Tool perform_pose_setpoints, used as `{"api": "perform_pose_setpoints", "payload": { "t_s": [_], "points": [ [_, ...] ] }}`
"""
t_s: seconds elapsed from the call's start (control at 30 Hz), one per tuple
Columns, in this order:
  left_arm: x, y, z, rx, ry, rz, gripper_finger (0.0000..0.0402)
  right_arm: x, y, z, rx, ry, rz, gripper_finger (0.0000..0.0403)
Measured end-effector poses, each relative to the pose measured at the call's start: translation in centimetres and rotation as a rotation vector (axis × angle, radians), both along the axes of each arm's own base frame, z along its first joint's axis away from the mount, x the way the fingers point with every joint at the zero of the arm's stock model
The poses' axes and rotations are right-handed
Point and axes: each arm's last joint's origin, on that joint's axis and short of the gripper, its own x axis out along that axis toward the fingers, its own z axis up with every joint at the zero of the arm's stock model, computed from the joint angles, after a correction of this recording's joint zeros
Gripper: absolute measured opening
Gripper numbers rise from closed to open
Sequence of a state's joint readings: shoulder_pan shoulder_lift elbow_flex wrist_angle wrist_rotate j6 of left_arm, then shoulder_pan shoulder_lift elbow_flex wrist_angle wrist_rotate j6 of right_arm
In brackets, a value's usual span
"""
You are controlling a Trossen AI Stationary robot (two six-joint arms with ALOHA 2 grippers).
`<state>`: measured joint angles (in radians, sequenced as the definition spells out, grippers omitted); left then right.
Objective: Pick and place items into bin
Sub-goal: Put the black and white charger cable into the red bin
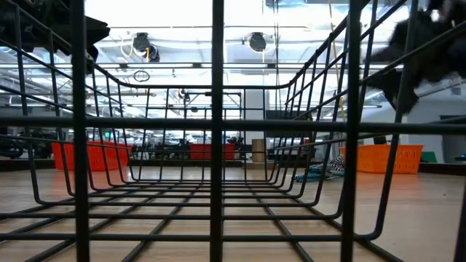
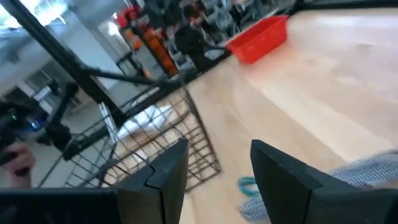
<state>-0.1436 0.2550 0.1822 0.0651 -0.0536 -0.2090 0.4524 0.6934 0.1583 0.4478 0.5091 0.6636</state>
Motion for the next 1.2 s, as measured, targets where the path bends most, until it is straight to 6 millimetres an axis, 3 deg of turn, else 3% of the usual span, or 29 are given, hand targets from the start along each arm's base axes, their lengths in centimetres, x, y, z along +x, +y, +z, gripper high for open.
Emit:
{"api": "perform_pose_setpoints", "payload": {
  "t_s": [0.13, 0.27, 0.37, 0.5, 0.63, 0.93, 1.2],
  "points": [
    [0.0, 0.0, 0.1, -0.032, -0.004, -0.001, 0.0042, 3.5, 1.9, 2.2, -0.008, 0.118, -0.011, 0.0166],
    [0.0, 0.0, 0.1, -0.034, -0.006, -0.001, 0.0042, 6.6, 2.2, 3.5, 0.055, 0.355, -0.102, 0.0166],
    [0.0, 0.0, 0.2, -0.014, -0.024, 0.000, 0.0042, 7.8, 1.7, 2.9, 0.176, 0.555, -0.164, 0.0166],
    [0.0, 0.0, 0.5, 0.046, -0.060, 0.001, 0.0042, 9.7, 1.5, 2.6, 0.301, 0.600, -0.166, 0.0166],
    [0.0, 0.0, 0.6, 0.056, -0.070, 0.001, 0.0042, 10.1, 0.8, 0.7, 0.377, 0.726, -0.197, 0.0166],
    [-0.1, 0.0, 1.2, 0.085, -0.137, 0.006, 0.0042, 10.4, -0.3, 0.3, 0.393, 0.744, -0.257, 0.0166],
    [-0.1, 0.0, 1.5, 0.107, -0.164, 0.009, 0.0042, 10.9, -0.8, -1.4, 0.374, 0.812, -0.291, 0.0166]
  ]
}}
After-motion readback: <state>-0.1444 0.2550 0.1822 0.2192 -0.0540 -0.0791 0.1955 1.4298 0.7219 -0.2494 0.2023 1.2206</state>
